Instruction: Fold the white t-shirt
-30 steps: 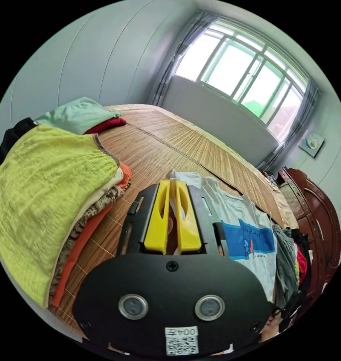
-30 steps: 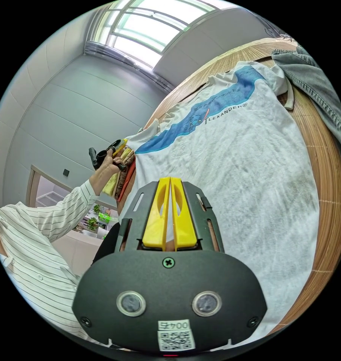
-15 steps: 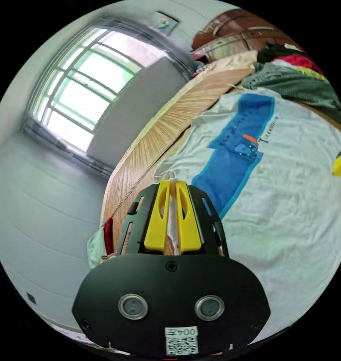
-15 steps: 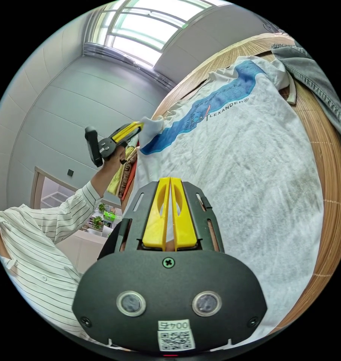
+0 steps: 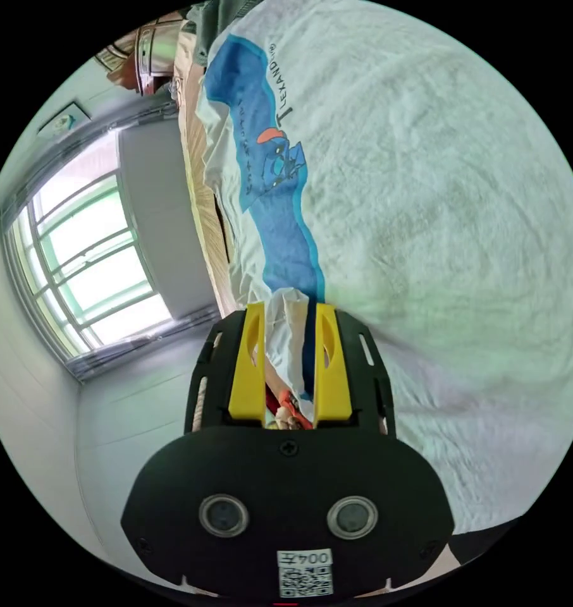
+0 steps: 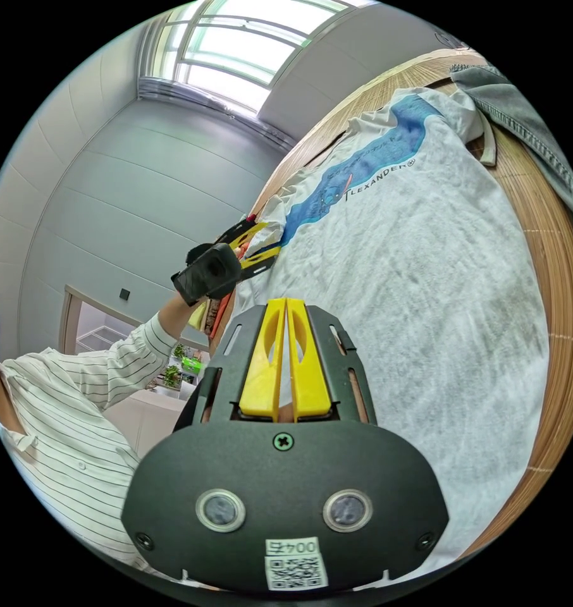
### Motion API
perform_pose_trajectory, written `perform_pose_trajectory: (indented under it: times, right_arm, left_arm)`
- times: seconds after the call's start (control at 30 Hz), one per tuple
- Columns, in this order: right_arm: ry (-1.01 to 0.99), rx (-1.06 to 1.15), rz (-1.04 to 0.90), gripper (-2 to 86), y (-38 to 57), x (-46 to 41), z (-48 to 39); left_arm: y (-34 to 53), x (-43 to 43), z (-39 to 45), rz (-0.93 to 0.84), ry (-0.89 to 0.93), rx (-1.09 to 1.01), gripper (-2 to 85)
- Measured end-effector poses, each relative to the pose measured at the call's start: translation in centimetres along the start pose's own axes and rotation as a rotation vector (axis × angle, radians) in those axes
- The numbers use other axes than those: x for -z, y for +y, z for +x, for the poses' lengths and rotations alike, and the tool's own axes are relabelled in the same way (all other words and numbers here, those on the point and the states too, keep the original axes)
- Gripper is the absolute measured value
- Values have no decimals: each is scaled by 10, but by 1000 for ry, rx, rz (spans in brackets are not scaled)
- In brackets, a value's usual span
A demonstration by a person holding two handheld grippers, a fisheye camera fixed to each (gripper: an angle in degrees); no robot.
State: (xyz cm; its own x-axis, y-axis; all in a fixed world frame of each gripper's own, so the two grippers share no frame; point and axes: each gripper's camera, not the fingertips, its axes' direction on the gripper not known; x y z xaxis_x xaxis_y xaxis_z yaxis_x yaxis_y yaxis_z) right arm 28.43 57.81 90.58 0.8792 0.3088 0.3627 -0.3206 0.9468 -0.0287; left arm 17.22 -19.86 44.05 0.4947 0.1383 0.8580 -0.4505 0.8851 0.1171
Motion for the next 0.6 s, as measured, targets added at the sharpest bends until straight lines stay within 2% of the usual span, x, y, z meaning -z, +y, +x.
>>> perform_pose_trajectory:
  times: [0.1,0.2,0.23,0.27,0.37,0.6]
  right_arm:
    - [-2,2,-6,-7,-3,1,2]
    - [-1,4,-13,-7,-7,2,3]
    - [0,3,-15,-7,-8,3,3]
    - [2,3,-16,-7,-9,3,3]
    - [-5,-9,-9,-7,-13,7,6]
    - [-15,-27,3,-7,-24,15,8]
  left_arm:
    - [22,-3,-8,-7,135,123,123]
    - [61,-1,-22,82,267,316,128]
    - [83,2,-30,145,297,437,126]
    - [107,1,-38,186,306,588,118]
    - [148,-16,-43,170,253,793,105]
    - [176,-62,-37,106,305,810,100]
